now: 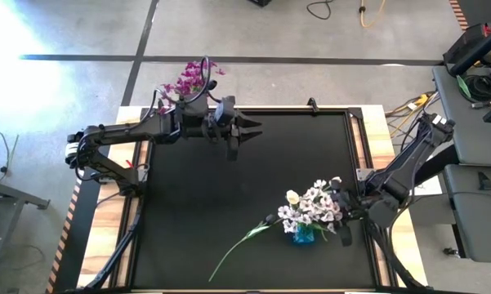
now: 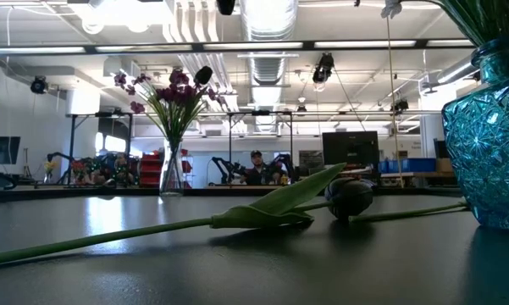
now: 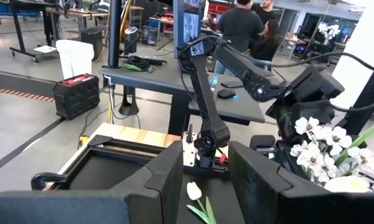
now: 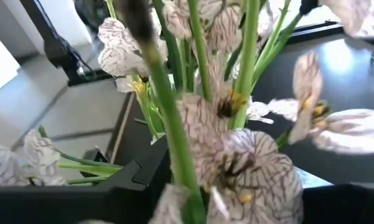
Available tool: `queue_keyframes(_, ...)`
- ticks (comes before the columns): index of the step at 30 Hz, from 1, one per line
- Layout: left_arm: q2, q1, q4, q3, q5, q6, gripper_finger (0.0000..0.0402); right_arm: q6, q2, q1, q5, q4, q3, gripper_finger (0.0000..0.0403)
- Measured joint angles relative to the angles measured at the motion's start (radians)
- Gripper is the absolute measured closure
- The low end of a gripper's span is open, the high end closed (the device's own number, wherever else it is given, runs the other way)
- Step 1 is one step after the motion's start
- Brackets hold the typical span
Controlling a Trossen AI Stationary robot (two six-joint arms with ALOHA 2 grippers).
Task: Sort flowers into vase by color
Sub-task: Put the white flowers into the blue vase
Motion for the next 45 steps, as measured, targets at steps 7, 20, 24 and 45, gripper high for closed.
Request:
queue_keyframes(7, 0.0, 0.0, 0.001, 0.0, 0.001, 0.0, 0.0288, 0.088, 0.018, 0.0, -0.014, -0.27, 0.127, 0.0257)
queue_keyframes(20, -0.001, -0.001, 0.001, 0.0, 0.001, 0.0, 0.0288, 0.13, 0.029, 0.0, -0.065, -0.305, 0.207, 0.0173)
queue_keyframes(24, -0.001, -0.001, 0.001, 0.0, 0.001, 0.002, 0.0288, 0.13, 0.029, 0.0, -0.084, -0.308, 0.215, 0.0153)
queue_keyframes(45, -0.003, -0.09, -0.361, 0.155, -0.042, 0.079, 0.0324, 0.097, 0.03, -0.002, -0.055, -0.713, 0.58, 0.0151)
